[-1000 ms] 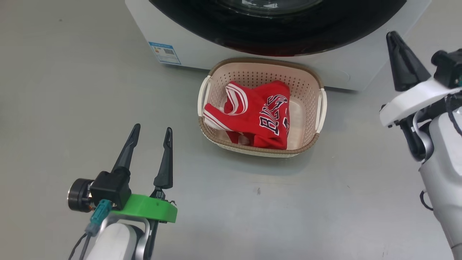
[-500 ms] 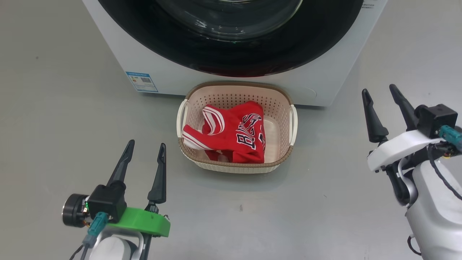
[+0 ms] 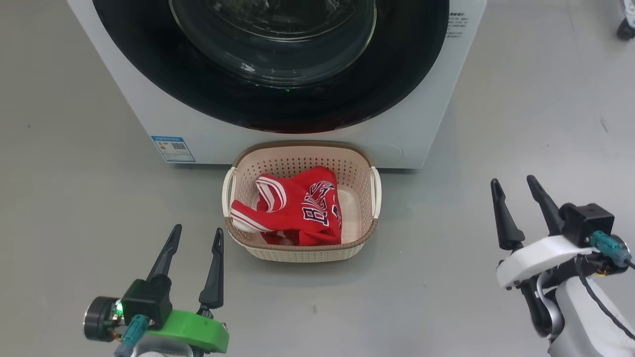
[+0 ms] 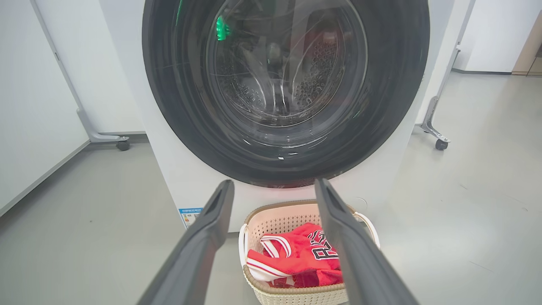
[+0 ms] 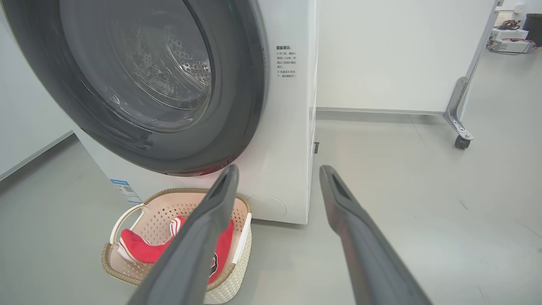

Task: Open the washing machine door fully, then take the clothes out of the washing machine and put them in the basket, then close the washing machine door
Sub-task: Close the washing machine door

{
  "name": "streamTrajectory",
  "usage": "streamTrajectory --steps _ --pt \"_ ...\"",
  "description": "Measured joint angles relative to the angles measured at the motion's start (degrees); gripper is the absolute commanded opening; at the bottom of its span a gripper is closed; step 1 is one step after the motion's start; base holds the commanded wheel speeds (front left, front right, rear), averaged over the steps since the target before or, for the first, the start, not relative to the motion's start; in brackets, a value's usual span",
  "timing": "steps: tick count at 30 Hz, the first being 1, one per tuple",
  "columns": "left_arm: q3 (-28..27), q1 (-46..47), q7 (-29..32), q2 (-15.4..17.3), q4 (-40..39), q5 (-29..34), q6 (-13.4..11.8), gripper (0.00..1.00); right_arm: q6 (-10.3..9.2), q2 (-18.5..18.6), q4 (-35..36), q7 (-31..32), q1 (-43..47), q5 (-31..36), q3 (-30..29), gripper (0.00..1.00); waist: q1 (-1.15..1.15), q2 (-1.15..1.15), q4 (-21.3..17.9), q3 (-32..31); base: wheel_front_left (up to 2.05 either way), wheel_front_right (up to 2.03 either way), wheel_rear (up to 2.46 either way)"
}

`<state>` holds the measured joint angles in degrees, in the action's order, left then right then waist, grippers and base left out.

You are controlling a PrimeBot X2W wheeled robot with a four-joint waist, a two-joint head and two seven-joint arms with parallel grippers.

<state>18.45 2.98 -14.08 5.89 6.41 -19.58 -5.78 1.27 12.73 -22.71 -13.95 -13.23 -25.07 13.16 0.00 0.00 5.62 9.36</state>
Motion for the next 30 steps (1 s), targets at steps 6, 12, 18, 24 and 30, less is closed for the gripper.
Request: streamTrajectory --steps 6,12,18,24,30 --pt "0.0 -0.9 0.6 0.3 -0.2 0.0 -0.1 1.00 -1.01 -0.6 2.2 0.0 4.2 -0.4 -0.4 1.00 0.00 0.00 -0.9 -2.2 0.00 0.00 0.00" --pt "0.0 -2.0 1.0 0.5 -1.2 0.0 -0.2 1.00 -2.02 -1.2 4.8 0.0 8.0 -0.6 -0.2 1.00 0.00 0.00 -1.5 -3.6 0.00 0.00 0.00" --pt "-0.3 -2.8 1.4 0.5 -1.4 -0.1 -0.2 1.00 -2.61 -1.3 6.6 0.0 9.8 -0.6 -0.1 1.00 0.00 0.00 -1.9 -4.0 0.00 0.00 0.00" --pt "-0.2 -3.3 1.7 0.6 -2.1 -0.1 -0.3 1.00 -3.46 -1.4 8.9 0.0 11.7 -0.6 -0.1 1.00 0.00 0.00 -2.3 -4.3 0.00 0.00 0.00" --pt "-0.2 -3.4 2.0 0.8 -2.9 -0.1 -0.3 1.00 -3.94 -1.2 11.2 0.0 12.6 -0.6 -0.1 1.00 0.00 0.00 -2.3 -4.3 0.00 0.00 0.00"
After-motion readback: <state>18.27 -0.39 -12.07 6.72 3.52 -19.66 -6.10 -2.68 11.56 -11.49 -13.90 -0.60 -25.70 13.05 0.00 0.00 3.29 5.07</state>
